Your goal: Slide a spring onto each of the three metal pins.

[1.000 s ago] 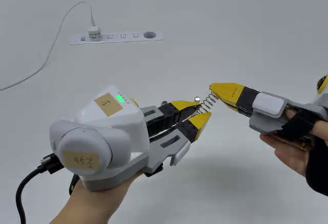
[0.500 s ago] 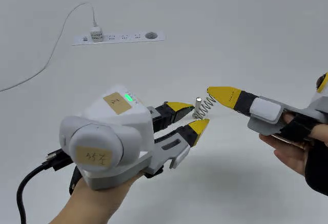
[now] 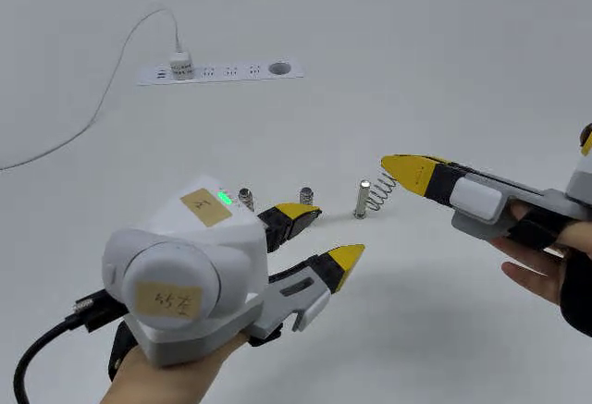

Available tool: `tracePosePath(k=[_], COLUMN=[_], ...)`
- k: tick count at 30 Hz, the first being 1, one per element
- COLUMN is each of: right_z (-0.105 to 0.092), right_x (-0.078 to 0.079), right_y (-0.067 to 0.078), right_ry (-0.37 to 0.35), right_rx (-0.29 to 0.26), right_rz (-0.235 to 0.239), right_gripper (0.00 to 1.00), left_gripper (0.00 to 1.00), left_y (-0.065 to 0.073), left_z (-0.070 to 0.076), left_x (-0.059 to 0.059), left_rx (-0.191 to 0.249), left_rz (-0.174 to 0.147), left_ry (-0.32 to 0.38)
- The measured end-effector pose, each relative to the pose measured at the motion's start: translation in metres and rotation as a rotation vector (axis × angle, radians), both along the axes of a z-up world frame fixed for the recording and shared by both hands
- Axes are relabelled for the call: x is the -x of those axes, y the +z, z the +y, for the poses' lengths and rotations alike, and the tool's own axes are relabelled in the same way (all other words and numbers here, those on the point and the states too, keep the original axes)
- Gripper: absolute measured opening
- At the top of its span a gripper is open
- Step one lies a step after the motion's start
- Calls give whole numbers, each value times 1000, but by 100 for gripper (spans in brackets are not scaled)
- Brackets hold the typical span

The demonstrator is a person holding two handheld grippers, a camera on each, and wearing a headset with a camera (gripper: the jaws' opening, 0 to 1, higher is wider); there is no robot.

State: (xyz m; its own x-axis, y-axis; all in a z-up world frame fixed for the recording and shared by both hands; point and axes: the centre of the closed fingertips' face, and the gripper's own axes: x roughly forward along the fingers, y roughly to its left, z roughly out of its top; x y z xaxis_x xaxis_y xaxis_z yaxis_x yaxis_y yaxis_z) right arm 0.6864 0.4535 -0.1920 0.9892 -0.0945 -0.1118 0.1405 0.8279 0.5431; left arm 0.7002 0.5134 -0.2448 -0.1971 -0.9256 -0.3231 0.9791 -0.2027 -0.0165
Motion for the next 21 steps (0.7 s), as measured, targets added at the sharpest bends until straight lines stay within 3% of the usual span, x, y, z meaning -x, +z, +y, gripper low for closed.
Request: tracePosePath(k=[8, 14, 21], right_z=[-8, -13, -21], right_x=[-3, -5, -9], right_y=[-4, -8, -13], right_ry=[-30, -35, -41], right_rx=[124, 170, 216], right_rz=[43, 66, 100], right_gripper=[11, 11, 11], left_gripper=[39, 46, 53], left_y=[-5, -9, -11], left_z=[9, 15, 20], left_x=[-13, -22, -33], left_rx=[-11, -18, -23], left_rz=[-1, -11, 6], left_ry=[59, 92, 139])
